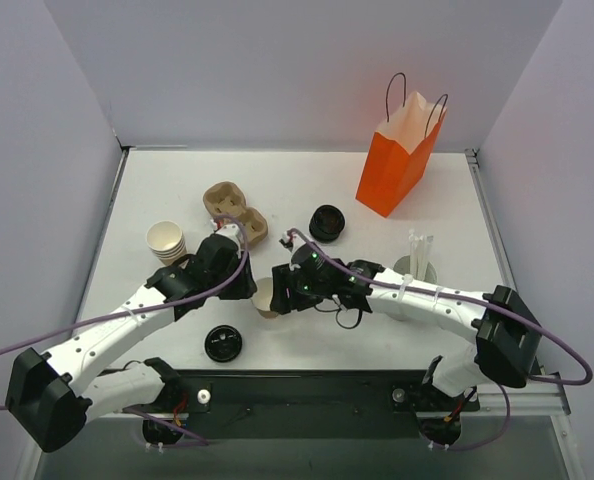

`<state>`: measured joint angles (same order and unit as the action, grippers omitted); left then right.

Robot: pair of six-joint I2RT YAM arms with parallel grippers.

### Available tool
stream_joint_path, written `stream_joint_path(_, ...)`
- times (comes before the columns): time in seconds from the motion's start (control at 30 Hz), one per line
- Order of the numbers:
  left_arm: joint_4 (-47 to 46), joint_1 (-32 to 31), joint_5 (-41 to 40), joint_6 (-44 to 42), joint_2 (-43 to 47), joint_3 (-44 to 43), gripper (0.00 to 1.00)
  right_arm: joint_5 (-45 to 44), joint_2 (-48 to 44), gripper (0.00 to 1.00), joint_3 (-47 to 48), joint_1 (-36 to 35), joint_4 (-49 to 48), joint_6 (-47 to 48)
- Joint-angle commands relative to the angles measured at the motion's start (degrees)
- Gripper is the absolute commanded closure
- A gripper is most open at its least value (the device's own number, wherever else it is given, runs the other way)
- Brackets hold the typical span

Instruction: Pack the takeout coffee

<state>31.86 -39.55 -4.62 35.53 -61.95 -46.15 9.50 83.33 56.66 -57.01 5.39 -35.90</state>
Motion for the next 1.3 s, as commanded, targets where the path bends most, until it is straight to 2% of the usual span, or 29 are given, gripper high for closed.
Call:
stream_joint_path(0.0,3.4,3.5,-3.9,1.4,2.4,-1.2,0.56,-5.9,-1.2,0.52,1.2,-6.9,-3.5,2.8)
stream_joint_path(0.07,5.2,6.3,-3.3,1.4,2.6,-1.5,0.56,-8.4,0.1,0.53,2.8,-9.2,-2.6,2.4)
stream_joint_path(0.1,6.8,9.9,-2.7,1.2,2.7,-1.5,0.56,-9.3,2.1,0.53,3.6,-10.0,-1.9,1.5)
stream_joint_path(0.13,7.6,11.4,-2.2,1.2,3.1,-1.4,0.56,-14.3,3.4,0.54,6.2,-12.5,0.4,-0.8)
stream_joint_path(0.2,10.3,14.8,-2.4,1.6,4.2,-1.4,0.56,-18.4,7.9,0.54,9.1,-15.1,2.1,-2.0)
stream_joint_path(0.27,11.6,20.4,-3.3,1.8,5.1,-0.7,0.53,-21.3,10.9,0.53,12.4,-18.6,1.7,0.2)
stream_joint_path(0.3,12.7,22.5,-3.4,1.6,6.0,-0.1,0.51,-21.0,13.9,0.53,13.3,-19.5,0.6,2.4)
stream_joint_path(0.33,13.1,27.5,-2.8,1.4,6.5,0.4,0.51,-18.9,15.4,0.53,14.9,-21.2,-1.8,4.8)
stream_joint_path(0.37,13.3,29.5,-2.4,1.4,7.0,0.5,0.50,-17.1,16.8,0.53,15.7,-21.8,-3.4,11.7)
stream_joint_path(0.47,12.8,36.3,-0.7,2.5,9.4,0.9,0.48,-10.5,21.3,0.50,17.2,-23.6,-7.9,22.7)
stream_joint_path(0.67,10.5,48.3,8.0,1.4,12.7,3.6,0.47,-2.6,25.7,0.50,16.1,-23.7,-14.9,33.7)
stream_joint_path(0.77,9.7,48.8,10.0,1.0,12.2,3.8,0.47,-0.5,26.7,0.50,14.3,-23.7,-18.2,36.9)
stream_joint_path(1.0,8.5,48.8,10.9,0.6,10.7,4.1,0.47,0.1,29.1,0.55,13.8,-24.1,-17.8,38.9)
stream_joint_path(1.27,8.0,48.8,11.4,0.0,10.4,4.1,0.47,-4.9,31.4,0.59,13.7,-25.0,-17.1,40.1)
